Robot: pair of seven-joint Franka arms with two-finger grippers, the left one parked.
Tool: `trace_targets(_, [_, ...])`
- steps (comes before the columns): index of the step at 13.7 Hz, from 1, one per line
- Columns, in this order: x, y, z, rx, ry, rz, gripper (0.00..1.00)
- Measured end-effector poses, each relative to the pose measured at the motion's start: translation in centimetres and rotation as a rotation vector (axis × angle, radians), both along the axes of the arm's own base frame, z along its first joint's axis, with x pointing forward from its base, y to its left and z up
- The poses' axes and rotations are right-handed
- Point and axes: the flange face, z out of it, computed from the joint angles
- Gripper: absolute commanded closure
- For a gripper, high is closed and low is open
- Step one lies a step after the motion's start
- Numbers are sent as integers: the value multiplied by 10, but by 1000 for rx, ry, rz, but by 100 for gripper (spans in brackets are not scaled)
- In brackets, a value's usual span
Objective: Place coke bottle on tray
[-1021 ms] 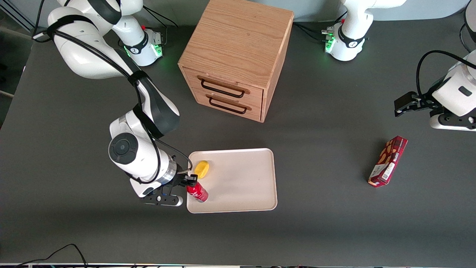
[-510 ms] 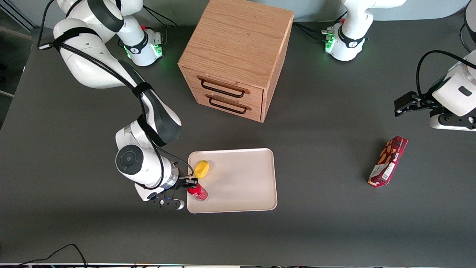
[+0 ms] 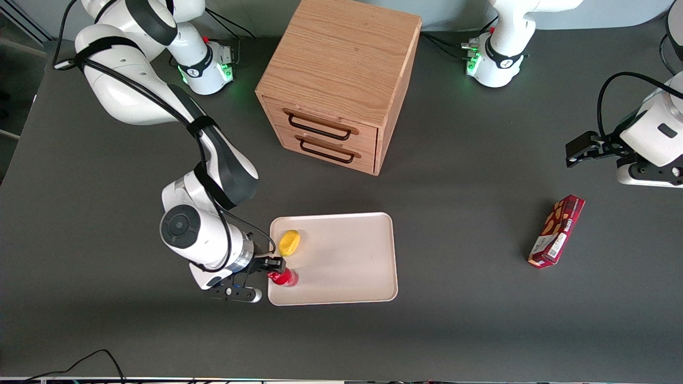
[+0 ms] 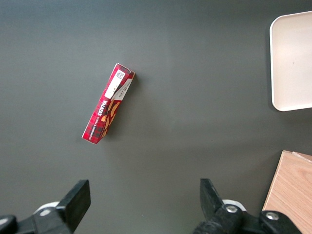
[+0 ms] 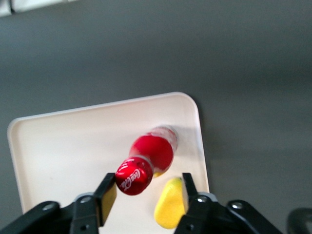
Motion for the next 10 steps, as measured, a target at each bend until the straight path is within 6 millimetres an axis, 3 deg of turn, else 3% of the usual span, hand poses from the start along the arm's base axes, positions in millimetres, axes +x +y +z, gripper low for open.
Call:
trace_targets(1, [2,-3,32,12,-46,-7,0])
trace_targets(3, [-7,-9,117,29,-146,-13,0])
trace_targets(6, [-69,-24,232,-80,-96,1,0])
trace_targets(8, [-114,-48,281,-171,-29,9,0])
trace_targets(10, [-143,-78,306,-223,-9,18,0])
